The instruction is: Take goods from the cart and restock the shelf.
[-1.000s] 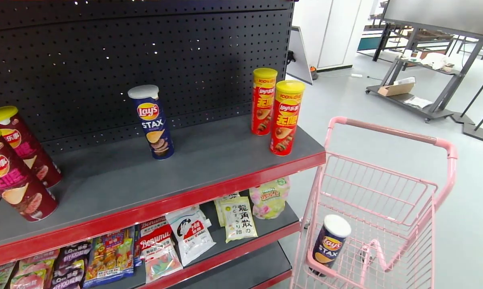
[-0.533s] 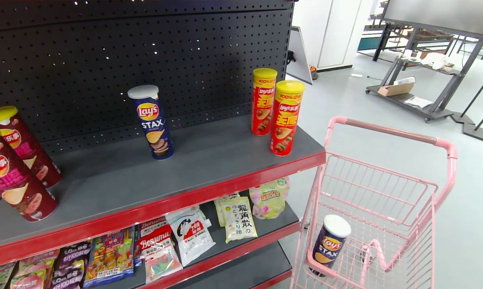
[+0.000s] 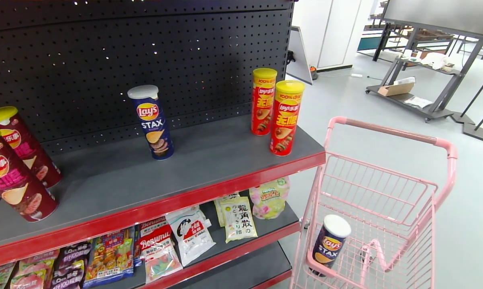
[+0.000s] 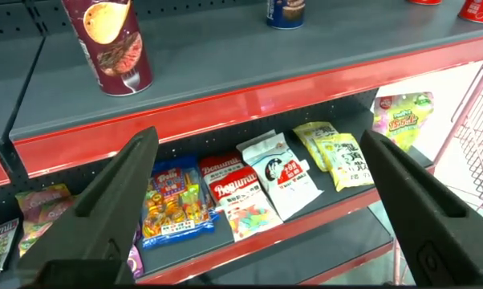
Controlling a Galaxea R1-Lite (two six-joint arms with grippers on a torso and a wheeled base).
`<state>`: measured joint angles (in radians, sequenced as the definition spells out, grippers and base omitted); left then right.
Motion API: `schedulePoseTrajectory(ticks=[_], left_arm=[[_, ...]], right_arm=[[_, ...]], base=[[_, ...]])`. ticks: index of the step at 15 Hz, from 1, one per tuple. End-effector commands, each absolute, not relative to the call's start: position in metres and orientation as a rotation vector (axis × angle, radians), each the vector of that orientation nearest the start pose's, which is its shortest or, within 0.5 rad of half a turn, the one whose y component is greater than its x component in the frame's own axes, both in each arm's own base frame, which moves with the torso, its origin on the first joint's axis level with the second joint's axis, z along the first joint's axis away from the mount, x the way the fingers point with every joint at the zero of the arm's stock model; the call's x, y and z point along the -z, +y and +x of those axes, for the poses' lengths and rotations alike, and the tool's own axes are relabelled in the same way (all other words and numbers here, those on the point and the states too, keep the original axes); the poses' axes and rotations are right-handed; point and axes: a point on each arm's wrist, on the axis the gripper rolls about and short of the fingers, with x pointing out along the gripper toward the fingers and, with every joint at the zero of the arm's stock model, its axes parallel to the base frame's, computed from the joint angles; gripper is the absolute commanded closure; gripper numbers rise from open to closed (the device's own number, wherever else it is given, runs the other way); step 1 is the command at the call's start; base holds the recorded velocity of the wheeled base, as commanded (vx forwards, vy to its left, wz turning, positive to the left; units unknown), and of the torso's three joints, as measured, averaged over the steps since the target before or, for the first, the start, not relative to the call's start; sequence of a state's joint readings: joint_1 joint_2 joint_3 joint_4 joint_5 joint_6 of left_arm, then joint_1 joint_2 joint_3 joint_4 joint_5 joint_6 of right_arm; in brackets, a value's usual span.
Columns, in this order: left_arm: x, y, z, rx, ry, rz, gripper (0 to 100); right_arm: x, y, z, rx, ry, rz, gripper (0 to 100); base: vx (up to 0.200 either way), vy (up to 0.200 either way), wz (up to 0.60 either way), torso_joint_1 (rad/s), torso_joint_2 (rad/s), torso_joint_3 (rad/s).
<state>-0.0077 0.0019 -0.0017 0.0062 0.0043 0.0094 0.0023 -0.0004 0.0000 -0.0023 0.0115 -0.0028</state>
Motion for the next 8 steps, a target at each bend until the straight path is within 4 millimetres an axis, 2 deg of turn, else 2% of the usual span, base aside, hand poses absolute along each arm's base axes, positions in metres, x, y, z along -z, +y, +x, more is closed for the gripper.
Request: schedulePoseTrajectory(ticks=[1, 6, 7, 8], left_arm=[[-0.075, 0.0, -0.023, 0.003, 0.008, 0.009, 0], [-0.075, 0.0, -0.023, 0.003, 0.008, 0.009, 0], [-0.075, 0.0, -0.023, 0.003, 0.008, 0.011, 0], [-0.075, 0.0, -0.023, 0.003, 0.008, 0.009, 0]], right_arm=[[-0.076, 0.0, -0.023, -0.015, -0.003, -0.003, 0], [-0.078, 0.0, -0.02, -0.019, 0.029, -0.008, 0], [-0.118, 0.0, -0.023, -0.043, -0.026, 0.009, 0], [-0.183, 0.0, 0.001, -0.02, 0.026, 0.127, 0]], base=[[0.0, 0.0, 0.0, 0.0, 0.0, 0.0], [0.0, 0.0, 0.0, 0.0, 0.0, 0.0], [0.0, 0.0, 0.0, 0.0, 0.0, 0.0], [0.0, 0.0, 0.0, 0.0, 0.0, 0.0]])
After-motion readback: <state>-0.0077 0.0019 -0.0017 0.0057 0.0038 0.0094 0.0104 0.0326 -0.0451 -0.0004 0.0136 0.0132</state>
